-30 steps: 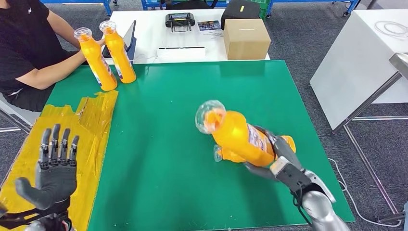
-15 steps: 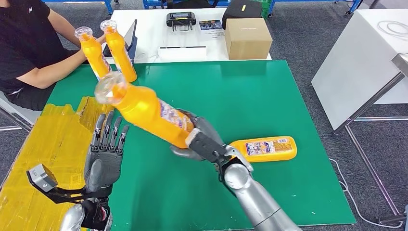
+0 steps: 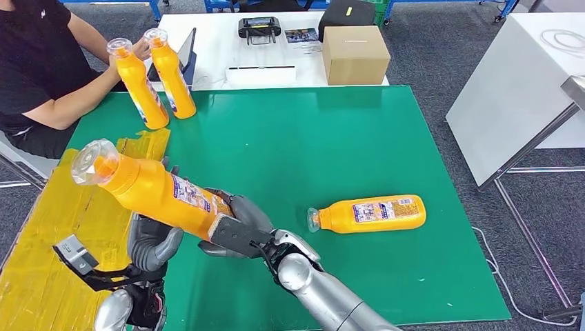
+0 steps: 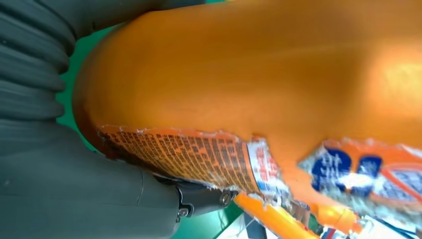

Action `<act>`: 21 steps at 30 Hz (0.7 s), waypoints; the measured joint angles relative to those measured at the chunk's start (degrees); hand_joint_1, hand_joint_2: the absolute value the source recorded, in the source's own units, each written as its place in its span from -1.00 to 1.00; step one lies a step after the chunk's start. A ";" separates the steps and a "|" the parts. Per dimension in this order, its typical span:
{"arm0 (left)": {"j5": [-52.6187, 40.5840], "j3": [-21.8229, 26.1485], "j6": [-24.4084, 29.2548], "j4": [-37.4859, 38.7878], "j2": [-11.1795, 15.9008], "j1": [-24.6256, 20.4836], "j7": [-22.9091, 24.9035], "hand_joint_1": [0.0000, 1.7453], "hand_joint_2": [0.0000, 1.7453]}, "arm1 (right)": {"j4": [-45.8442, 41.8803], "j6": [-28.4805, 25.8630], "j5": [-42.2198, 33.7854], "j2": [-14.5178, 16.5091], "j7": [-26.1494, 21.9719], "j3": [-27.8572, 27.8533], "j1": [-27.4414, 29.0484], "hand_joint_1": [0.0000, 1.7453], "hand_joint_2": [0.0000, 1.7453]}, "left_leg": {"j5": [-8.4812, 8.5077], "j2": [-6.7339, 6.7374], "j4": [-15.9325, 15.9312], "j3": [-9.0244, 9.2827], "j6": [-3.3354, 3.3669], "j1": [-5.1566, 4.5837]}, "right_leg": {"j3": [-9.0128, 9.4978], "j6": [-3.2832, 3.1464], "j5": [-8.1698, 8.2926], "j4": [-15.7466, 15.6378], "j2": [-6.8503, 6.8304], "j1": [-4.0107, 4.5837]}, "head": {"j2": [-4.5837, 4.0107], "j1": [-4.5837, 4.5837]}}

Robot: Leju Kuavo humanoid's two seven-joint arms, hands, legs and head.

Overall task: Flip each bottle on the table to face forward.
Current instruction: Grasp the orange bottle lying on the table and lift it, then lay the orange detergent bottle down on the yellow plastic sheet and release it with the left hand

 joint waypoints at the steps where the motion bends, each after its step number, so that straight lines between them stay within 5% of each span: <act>1: -0.62 -0.01 0.30 -0.05 0.01 0.09 -0.36 -1.00 1.00 | 0.26 -0.01 0.08 0.04 0.01 0.29 0.00 1.00 1.00 | 0.00 0.00 0.00 0.00 0.00 0.00 | -0.01 0.00 0.00 0.00 0.00 0.00 | 0.00 -0.01; 15: -5.39 -0.09 1.80 -0.17 0.52 1.05 -1.98 -0.94 1.00 | 1.92 -0.02 0.66 0.08 0.03 2.21 0.02 1.00 1.00 | 0.00 0.01 0.00 -0.01 0.00 0.00 | -0.03 0.00 0.00 0.00 0.00 0.00 | 0.00 0.01; 19: -8.17 -0.50 1.77 0.07 1.38 1.07 -1.82 0.99 1.00 | 2.45 -0.04 1.10 0.08 0.08 2.96 0.04 1.00 1.00 | 0.00 0.01 0.00 -0.01 0.00 0.00 | -0.04 0.00 0.00 0.00 0.00 0.00 | 0.00 0.00; 21: -8.97 -0.69 1.64 0.51 1.87 0.98 -1.91 1.00 1.00 | 2.83 -0.08 1.19 0.08 0.14 3.33 0.04 1.00 1.00 | 0.00 0.01 0.00 -0.01 0.00 0.00 | -0.04 0.00 0.00 0.00 0.00 0.01 | 0.00 0.00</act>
